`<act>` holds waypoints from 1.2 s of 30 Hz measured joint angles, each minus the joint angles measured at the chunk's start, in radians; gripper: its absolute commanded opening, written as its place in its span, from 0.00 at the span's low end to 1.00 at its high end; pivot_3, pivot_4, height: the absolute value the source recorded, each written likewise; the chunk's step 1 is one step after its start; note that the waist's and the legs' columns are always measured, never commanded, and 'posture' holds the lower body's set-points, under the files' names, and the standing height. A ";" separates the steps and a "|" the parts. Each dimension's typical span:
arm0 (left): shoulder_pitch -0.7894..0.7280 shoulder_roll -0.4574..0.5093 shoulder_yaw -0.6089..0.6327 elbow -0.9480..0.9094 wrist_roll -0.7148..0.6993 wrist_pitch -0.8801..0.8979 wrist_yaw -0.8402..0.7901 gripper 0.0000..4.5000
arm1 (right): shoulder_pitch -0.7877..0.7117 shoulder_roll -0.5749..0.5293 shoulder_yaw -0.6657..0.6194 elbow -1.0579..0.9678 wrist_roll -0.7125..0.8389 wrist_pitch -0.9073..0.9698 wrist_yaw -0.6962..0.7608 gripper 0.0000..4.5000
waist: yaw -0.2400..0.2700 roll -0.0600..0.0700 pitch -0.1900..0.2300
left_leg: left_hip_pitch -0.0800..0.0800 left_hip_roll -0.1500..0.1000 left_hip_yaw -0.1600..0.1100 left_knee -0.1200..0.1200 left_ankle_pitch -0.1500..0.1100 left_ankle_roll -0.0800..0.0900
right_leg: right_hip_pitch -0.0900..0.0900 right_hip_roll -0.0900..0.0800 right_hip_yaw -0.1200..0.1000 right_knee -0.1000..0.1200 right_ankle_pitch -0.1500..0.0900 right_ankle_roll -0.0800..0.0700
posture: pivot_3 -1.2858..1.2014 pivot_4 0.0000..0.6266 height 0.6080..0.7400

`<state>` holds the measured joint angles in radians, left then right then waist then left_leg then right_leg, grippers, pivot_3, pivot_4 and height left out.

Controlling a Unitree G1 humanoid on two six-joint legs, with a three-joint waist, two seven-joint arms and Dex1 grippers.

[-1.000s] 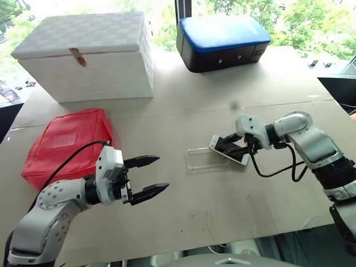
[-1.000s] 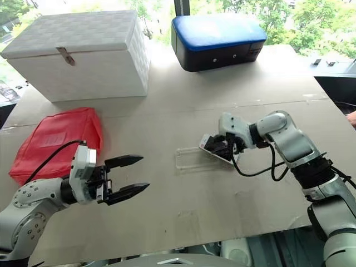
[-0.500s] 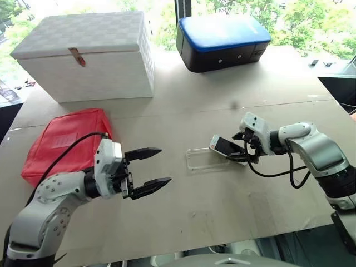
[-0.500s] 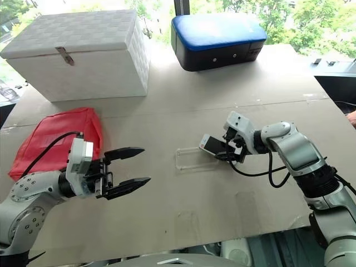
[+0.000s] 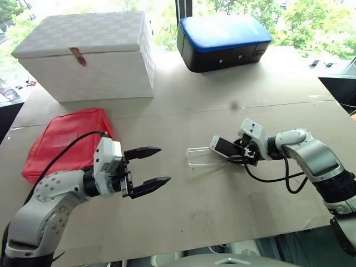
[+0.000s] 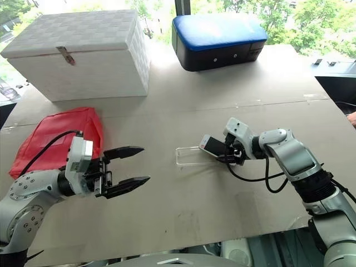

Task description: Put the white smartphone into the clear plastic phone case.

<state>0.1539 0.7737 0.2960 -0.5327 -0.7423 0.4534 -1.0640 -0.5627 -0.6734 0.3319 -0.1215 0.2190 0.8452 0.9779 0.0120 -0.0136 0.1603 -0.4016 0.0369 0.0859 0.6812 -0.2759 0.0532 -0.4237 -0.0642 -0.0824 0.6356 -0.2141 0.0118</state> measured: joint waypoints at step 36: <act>0.046 -0.018 -0.020 0.003 0.014 -0.023 0.027 1.00 | -0.212 -0.050 0.249 0.125 -0.264 -0.426 0.319 0.65 | -0.001 0.000 0.001 | 0.001 0.000 0.002 0.000 0.001 -0.001 | 0.000 0.000 0.000 0.000 0.000 -0.001 | 0.52 0.24 1.00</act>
<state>0.2003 0.7560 0.2764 -0.5297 -0.7288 0.4302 -1.0366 -0.7747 -0.7235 0.5814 0.0030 -0.0446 0.4194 1.2972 0.0113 -0.0139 0.1612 -0.4005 0.0371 0.0875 0.6811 -0.2753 0.0521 -0.4237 -0.0643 -0.0828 0.6356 -0.2142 0.0110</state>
